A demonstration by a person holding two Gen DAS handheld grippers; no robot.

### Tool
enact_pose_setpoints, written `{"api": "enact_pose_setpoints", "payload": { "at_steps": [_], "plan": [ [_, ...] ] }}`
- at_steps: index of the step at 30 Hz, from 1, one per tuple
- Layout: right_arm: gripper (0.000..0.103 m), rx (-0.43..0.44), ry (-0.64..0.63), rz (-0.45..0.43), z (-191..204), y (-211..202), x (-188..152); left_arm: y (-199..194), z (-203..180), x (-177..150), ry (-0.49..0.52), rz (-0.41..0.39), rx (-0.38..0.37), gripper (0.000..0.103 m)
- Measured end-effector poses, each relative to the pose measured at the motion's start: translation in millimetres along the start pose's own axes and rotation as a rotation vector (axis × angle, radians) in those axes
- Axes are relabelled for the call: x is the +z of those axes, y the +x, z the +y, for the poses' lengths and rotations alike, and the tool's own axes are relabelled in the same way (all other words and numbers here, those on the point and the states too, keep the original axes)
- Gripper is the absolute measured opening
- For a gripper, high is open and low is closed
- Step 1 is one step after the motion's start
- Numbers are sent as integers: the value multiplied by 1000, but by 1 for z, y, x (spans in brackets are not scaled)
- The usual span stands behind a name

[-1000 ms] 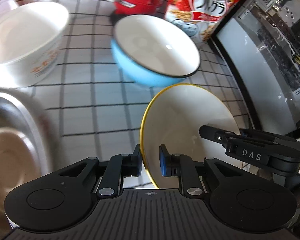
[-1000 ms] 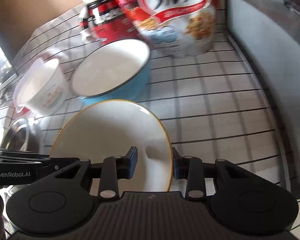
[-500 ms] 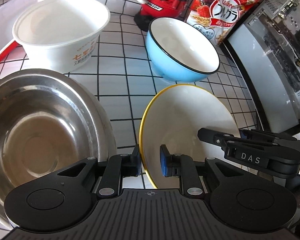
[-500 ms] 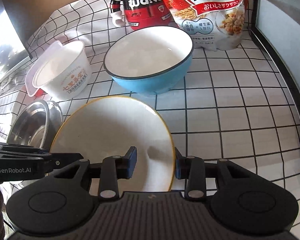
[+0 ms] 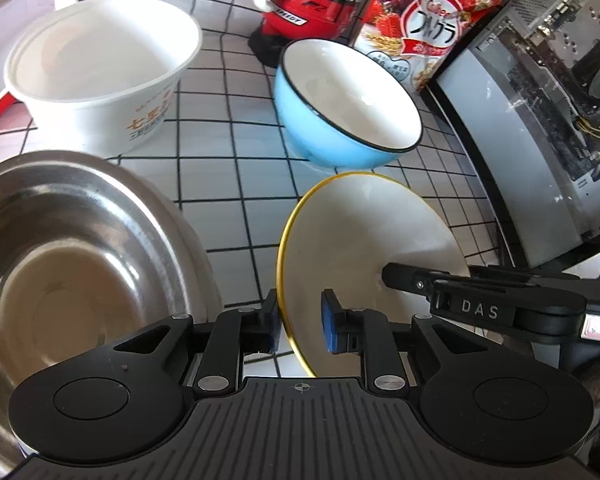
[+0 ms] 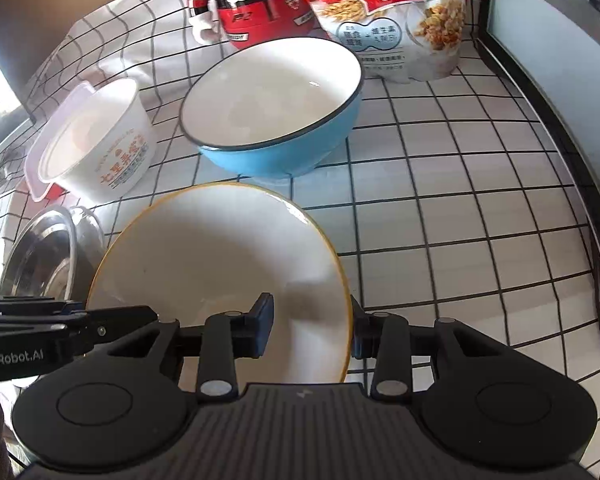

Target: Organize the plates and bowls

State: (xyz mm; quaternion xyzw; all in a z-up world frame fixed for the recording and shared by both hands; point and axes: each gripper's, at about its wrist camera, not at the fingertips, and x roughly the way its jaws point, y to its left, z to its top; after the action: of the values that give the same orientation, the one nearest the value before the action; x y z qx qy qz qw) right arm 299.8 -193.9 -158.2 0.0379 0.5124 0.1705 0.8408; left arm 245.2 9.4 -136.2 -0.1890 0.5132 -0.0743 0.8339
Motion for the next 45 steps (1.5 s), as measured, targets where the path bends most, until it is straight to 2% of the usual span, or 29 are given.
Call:
{"api": "enact_pose_setpoints", "payload": {
  "at_steps": [14, 21, 24, 29, 34, 38, 45],
  "plan": [
    [37, -103, 39, -42, -10, -2, 9, 18, -21, 18, 110, -1, -1, 24],
    [37, -78, 37, -55, -16, -19, 12, 13, -19, 22, 115, 58, -31, 24],
    [38, -56, 34, -108, -20, -40, 19, -13, -19, 24, 138, -6, -18, 24],
    [44, -49, 28, -196, -23, -63, 46, -46, -10, 53, 73, -171, -43, 24],
    [44, -27, 12, -158, -17, -49, 90, -30, -14, 101, 45, -187, 27, 24],
    [44, -28, -8, -136, -15, -33, 116, -1, -18, 131, 53, -118, 81, 24],
    [44, 44, 31, -54, -30, 12, 137, 35, -7, 150, 26, -63, 187, 24]
  ]
}}
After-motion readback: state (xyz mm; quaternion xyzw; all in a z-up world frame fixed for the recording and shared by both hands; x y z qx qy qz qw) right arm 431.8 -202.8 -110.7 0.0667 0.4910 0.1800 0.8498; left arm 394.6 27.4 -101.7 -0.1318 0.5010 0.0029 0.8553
